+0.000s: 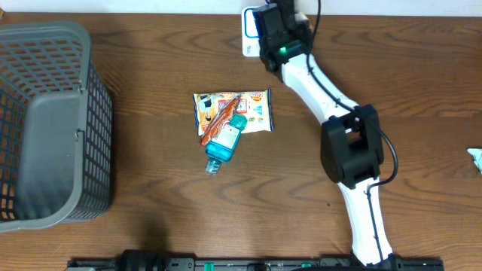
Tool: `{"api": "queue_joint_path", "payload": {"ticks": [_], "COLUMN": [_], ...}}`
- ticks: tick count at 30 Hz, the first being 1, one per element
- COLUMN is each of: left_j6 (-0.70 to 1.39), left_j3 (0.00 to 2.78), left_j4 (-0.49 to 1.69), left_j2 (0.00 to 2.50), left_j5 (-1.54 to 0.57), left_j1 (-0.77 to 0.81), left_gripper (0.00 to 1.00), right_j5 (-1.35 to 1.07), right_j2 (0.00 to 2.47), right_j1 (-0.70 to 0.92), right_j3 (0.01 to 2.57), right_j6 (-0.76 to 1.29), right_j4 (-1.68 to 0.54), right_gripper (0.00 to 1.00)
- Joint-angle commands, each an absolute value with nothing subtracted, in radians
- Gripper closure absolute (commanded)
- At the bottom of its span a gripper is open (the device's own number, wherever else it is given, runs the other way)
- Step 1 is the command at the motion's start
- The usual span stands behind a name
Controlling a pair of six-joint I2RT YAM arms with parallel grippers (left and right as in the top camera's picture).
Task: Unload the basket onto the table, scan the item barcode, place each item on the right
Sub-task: 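Carry the tissue pack to the right table edge and release it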
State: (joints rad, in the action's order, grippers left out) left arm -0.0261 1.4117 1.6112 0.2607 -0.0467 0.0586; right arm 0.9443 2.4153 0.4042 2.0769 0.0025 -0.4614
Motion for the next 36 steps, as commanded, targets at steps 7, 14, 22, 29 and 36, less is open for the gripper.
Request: {"api": "queue_joint_path", "payload": {"ticks": [7,14,22,29,36], "left_j6": [-0.025,-0.025,-0.025,-0.025,-0.025], "left_j3": [1.409,1.409,1.409,1.409,1.409], "left_j4": [1.686,1.686,1.686,1.686,1.686], "left_j2": [0.265,0.265,0.265,0.265,0.265], "left_j5": [-0.052,-0.052,-0.052,-0.052,-0.052], "left_j1": [0.054,0.054,0.054,0.054,0.054], "left_gripper": [0.01,0.01,0.01,0.01,0.01], "right_j5": [1.175,1.01,0.728,0.484,0.472], "right_j2": [2.401,2.401,2.402,2.402,2.366], "right_j1": [0.142,-0.126,-0.371,-0.494,-0.524], "right_j3": [2.099,2.098,2.098,2.098,2.1], "right_j6": [0.342,0.508,0.508,0.508,0.456], "right_j4": [-0.885,-1.084,-1.145,-1.163,-1.212], "right_gripper": [0.99,0.99,0.99,0.33,0.01]}}
